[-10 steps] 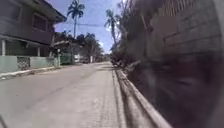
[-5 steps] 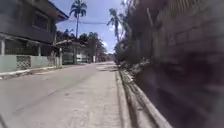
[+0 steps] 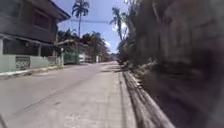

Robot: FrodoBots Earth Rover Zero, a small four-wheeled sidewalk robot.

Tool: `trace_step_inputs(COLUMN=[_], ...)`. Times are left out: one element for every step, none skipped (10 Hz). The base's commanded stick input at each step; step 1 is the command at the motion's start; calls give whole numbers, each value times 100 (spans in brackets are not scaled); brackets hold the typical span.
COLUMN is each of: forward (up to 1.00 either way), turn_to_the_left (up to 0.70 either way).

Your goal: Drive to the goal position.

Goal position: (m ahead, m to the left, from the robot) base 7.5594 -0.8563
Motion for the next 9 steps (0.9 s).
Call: trace_step_inputs(forward=[85, 85, 85, 85, 85, 85, 85, 85, 85], turn_to_the_left=[14, 14, 13, 7, 3, -1, -6, -34, -34])
